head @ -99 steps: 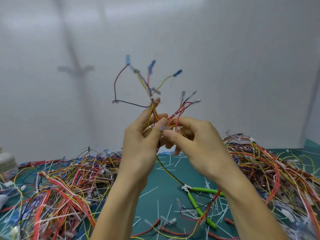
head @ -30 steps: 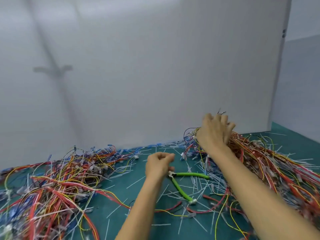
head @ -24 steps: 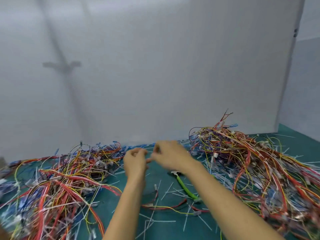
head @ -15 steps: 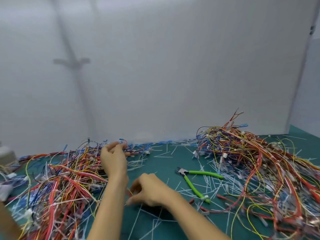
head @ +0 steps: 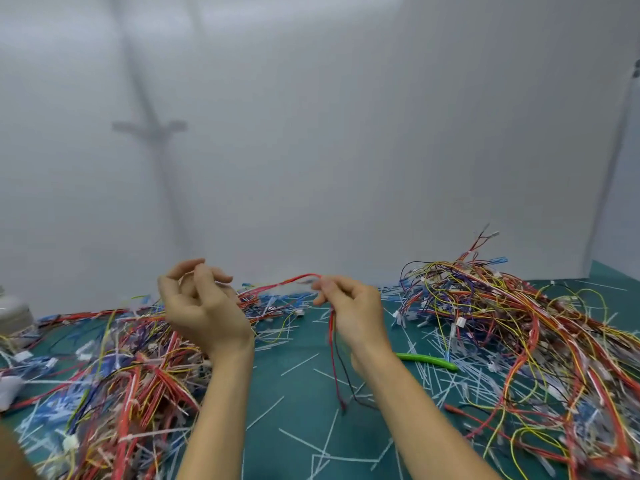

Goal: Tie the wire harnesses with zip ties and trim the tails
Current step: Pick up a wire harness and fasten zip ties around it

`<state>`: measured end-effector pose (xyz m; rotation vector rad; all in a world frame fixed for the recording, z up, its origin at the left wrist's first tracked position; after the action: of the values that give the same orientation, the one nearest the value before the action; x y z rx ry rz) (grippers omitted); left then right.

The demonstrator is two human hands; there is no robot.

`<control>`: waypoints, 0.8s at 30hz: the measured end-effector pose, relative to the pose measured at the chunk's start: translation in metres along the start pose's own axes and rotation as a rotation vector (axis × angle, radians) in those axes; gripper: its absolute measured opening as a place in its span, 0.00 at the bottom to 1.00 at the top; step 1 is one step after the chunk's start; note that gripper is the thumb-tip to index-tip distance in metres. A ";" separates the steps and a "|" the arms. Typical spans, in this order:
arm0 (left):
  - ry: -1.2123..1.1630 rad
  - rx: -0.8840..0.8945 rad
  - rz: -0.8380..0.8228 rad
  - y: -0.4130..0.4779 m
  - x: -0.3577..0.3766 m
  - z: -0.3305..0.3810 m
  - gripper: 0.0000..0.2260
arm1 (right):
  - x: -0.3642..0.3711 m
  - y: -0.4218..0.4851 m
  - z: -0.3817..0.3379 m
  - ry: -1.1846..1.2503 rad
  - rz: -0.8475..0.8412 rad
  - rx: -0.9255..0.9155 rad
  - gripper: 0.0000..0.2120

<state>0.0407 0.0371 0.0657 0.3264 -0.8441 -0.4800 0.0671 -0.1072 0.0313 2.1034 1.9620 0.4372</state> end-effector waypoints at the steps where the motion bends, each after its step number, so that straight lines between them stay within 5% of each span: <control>1: 0.028 -0.016 0.044 -0.003 0.000 -0.001 0.07 | -0.004 0.003 -0.002 0.014 0.041 -0.005 0.14; 3: 0.058 -0.149 0.213 -0.007 0.001 -0.009 0.06 | -0.010 0.006 -0.003 0.044 0.115 -0.026 0.14; 6: 0.010 -0.587 0.433 -0.013 0.003 -0.025 0.06 | -0.015 0.007 -0.004 0.078 0.196 -0.037 0.13; 10: -0.132 -0.864 0.335 -0.010 0.006 -0.029 0.07 | -0.020 0.007 -0.007 0.108 0.253 -0.055 0.13; 17: 0.005 -0.718 0.119 0.008 -0.002 -0.029 0.07 | -0.039 0.011 -0.007 0.025 0.186 0.125 0.15; 24: 0.169 -0.502 -0.259 0.022 0.002 -0.009 0.11 | -0.053 0.019 -0.003 -0.430 -0.188 0.440 0.14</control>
<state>0.0548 0.0553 0.0715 0.0094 -0.4948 -0.8719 0.0808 -0.1619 0.0382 1.9870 2.0854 -0.4878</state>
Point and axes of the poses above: each hand's wrist, its own y-axis towards the middle knuckle, its own x-axis out of the palm, z = x × y, the point moved 1 cm from there along y, towards the middle knuckle, and after that the axes turned 2 degrees about -y, right-handed, at the moved point
